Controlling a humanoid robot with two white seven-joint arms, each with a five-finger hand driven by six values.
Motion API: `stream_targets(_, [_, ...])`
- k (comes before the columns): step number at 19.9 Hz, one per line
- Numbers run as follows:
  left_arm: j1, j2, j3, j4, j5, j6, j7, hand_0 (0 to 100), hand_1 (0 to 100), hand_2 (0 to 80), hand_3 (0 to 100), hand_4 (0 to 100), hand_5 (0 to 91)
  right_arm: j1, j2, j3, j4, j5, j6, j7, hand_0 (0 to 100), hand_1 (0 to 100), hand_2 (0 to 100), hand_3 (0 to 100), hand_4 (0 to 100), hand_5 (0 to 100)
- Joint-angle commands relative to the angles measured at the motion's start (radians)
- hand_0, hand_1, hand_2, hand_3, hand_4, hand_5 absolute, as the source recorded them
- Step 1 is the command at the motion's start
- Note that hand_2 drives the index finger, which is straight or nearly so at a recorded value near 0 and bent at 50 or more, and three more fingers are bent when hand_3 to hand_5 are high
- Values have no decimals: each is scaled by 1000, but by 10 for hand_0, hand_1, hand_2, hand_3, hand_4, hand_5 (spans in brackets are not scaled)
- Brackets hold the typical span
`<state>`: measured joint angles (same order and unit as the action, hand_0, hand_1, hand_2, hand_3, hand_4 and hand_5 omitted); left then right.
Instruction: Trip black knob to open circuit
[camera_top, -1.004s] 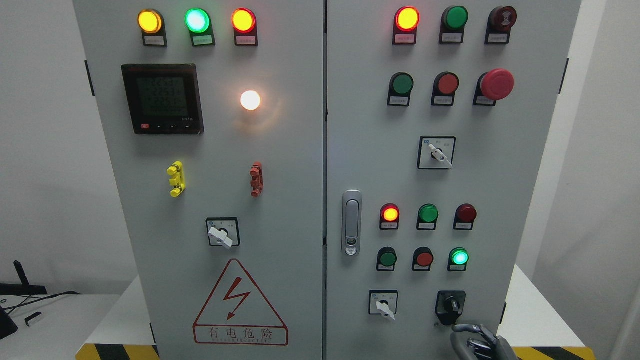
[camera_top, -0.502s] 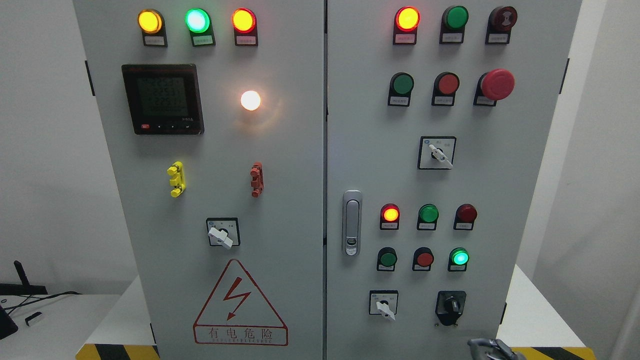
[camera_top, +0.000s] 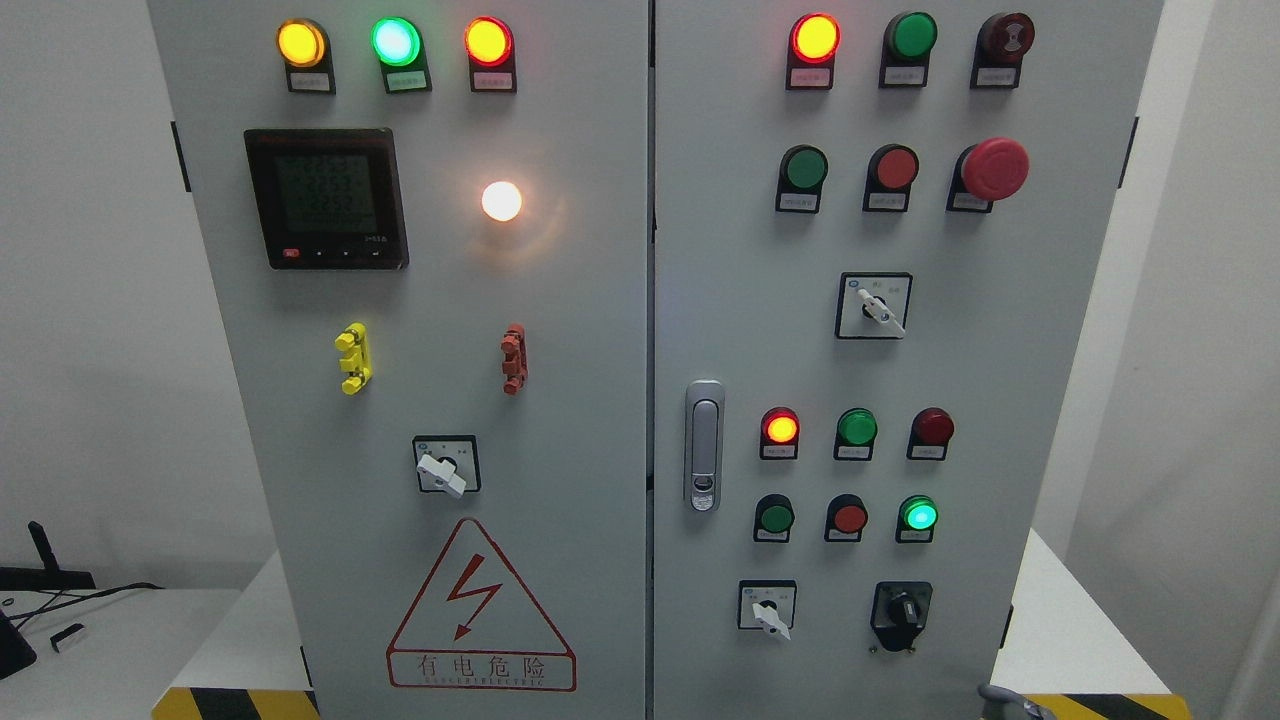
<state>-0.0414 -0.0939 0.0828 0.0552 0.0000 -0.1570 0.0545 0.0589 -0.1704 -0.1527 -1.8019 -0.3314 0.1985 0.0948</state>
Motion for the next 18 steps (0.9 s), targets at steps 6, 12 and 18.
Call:
stream_targets(6, [0,0,0,0,-31,1,1,120,389,0,0,0,0,94,-6,-103,-89,-61,-5,26,0,0,186,318,250,253])
stream_targets(12, [0,0,0,0,-31,1,1,120,389,0,0,0,0,117,-6,-102,-106,-69,-5,31,0,0,175,304,242,242])
stream_targets(18, [0,0,0,0,-31,1,1,120,389,0,0,0,0,117,-6,-100,-106,-69,-5,31,0,0,172,301,239,240])
